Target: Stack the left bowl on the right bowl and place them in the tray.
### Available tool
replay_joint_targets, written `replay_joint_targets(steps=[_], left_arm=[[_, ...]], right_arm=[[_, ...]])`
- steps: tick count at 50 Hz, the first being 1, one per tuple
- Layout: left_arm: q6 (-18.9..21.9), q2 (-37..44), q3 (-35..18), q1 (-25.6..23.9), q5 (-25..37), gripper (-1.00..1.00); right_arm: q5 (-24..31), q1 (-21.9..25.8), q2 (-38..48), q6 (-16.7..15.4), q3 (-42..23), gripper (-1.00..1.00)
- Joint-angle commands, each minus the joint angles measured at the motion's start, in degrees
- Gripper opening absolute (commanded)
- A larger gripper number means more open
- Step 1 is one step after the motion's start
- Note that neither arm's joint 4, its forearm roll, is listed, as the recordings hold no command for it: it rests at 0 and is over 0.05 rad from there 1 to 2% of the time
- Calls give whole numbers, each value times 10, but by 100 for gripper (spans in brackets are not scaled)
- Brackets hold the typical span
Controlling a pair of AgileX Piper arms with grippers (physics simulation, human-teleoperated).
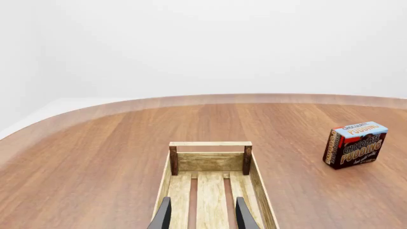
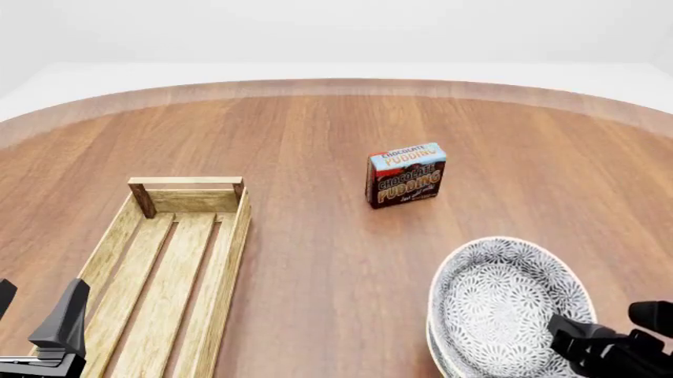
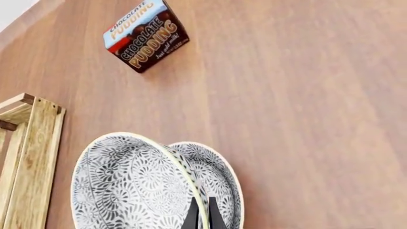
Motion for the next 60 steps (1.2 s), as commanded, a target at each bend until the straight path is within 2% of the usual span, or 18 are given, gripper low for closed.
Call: replay_joint_targets(steps=[1, 28, 33, 34, 60], left_arm=[[0, 0, 0, 0, 0, 100], [0, 0, 0, 0, 0, 100], [0, 0, 0, 0, 0, 100], [0, 0, 0, 0, 0, 100], [0, 0, 0, 0, 0, 100]], right_arm=[[-22, -10, 7, 5, 13, -100], [-31, -11, 1, 14, 42, -100], [-41, -17, 13, 3, 41, -100], [-46, -21, 23, -5, 37, 100], [-61, -26, 33, -23, 37, 100]])
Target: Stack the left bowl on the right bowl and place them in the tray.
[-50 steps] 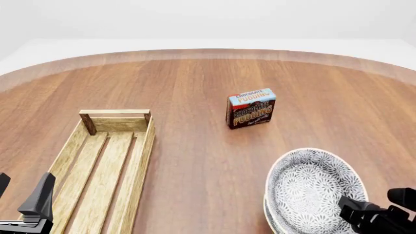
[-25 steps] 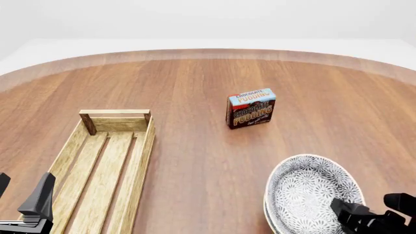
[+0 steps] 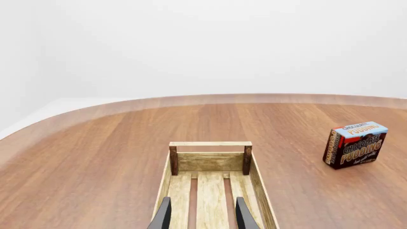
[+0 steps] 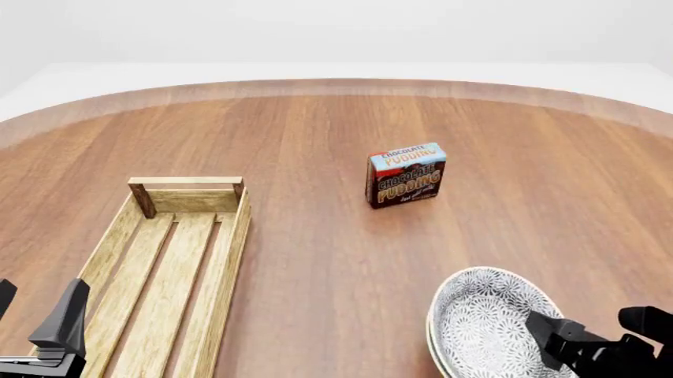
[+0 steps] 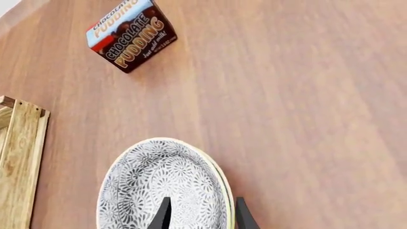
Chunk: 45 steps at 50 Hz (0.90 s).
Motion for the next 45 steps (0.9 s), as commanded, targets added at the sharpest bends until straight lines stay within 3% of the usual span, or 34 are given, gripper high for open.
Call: replay_joint_targets(steps=[1, 5, 6, 12, 15, 16, 19, 28, 31, 45], left_arm=[[0, 0, 0, 0, 0, 100], [0, 0, 0, 0, 0, 100], [0, 0, 0, 0, 0, 100], [0, 0, 0, 0, 0, 100], [0, 0, 0, 0, 0, 100], [0, 0, 0, 0, 0, 100], [0, 0, 0, 0, 0, 100], [0, 0, 0, 0, 0, 100], [0, 0, 0, 0, 0, 100], [0, 0, 0, 0, 0, 100]], right_arm=[[-8, -7, 18, -16, -1, 100], [-22, -36, 80, -65, -24, 100], [-3, -30, 62, -58, -30, 100], [16, -42, 87, -92, -58, 100], [17, -42, 88, -92, -59, 100], [7, -56, 117, -118, -65, 100], [10, -53, 122, -128, -64, 100], [30, -43, 114, -136, -61, 100], [18, -45, 131, -147, -55, 100], [-13, -24, 145, -137, -16, 100]])
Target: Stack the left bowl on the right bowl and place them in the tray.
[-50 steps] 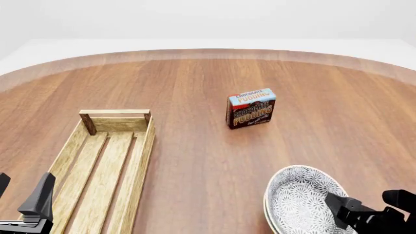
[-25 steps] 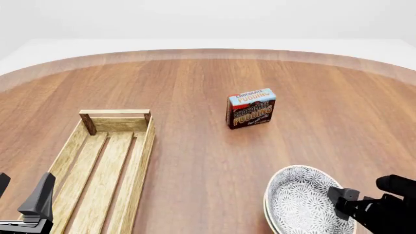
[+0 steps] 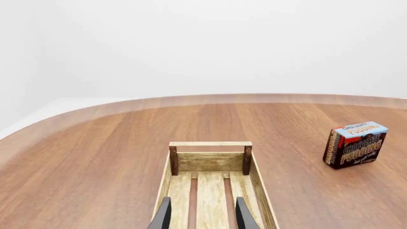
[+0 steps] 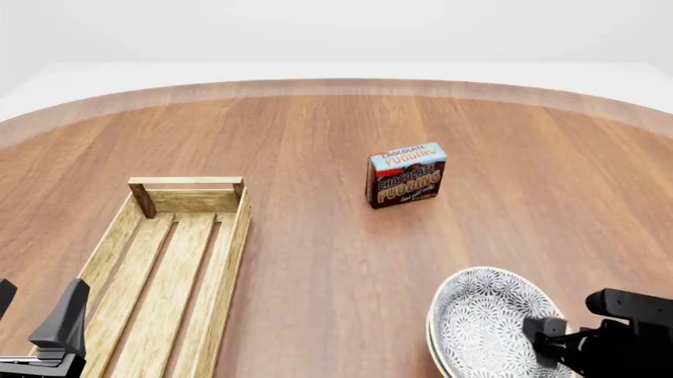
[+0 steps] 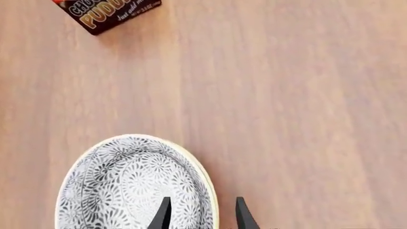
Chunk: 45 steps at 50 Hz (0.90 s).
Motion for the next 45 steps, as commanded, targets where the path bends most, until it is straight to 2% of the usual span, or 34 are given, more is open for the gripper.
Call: replay_joint_targets(steps=[1, 29, 39, 40, 45], left_arm=[[0, 0, 0, 0, 0, 100], [0, 0, 0, 0, 0, 100], [0, 0, 0, 0, 0, 100], [0, 0, 0, 0, 0, 100], [0, 0, 0, 0, 0, 100]], right_arm=[[-21, 7, 15, 0, 23, 100], [-106, 15, 41, 29, 87, 100], [-111, 18, 43, 31, 88, 100], [-112, 18, 44, 31, 88, -100], [-114, 22, 42, 35, 91, -100]])
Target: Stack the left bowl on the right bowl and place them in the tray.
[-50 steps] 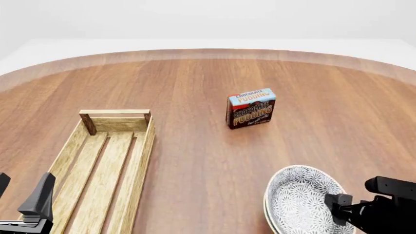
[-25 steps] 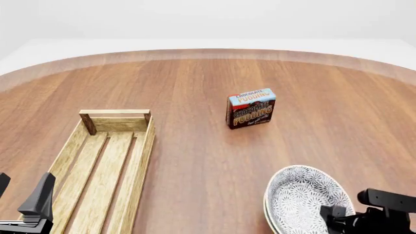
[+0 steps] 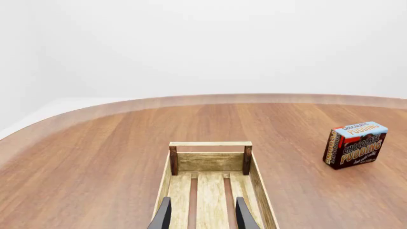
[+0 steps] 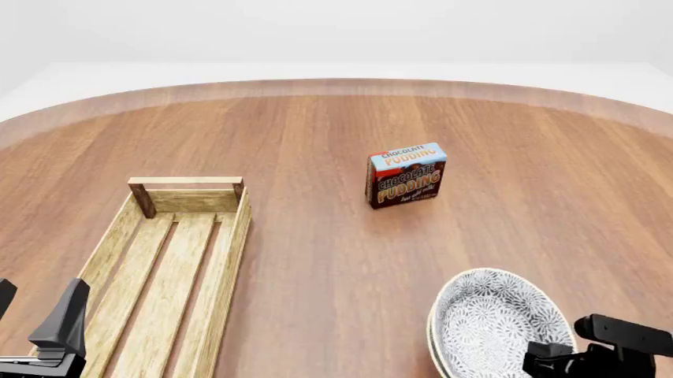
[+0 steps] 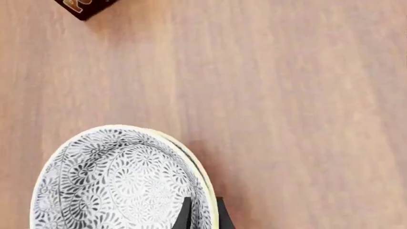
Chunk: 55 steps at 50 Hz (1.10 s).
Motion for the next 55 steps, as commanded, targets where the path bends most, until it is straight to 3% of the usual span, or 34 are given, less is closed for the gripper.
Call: replay_joint_targets(steps=[1, 10, 14, 19, 34, 45, 55], left_arm=[[0, 0, 0, 0, 0, 100], [0, 0, 0, 0, 0, 100], [0, 0, 0, 0, 0, 100], [0, 0, 0, 0, 0, 100], [0, 0, 0, 0, 0, 100], [0, 0, 0, 0, 0, 100], [0, 0, 0, 0, 0, 100]], right_arm=[[-9, 4, 4, 9, 10, -100], [7, 1, -16, 18, 3, -100], [51, -4, -63, 24, -21, -100], [84, -20, -74, 7, -70, -100], [173, -38, -103, 10, -219, -100], [183, -29, -50, 6, -314, -100], [178, 33, 39, -4, -429, -100]])
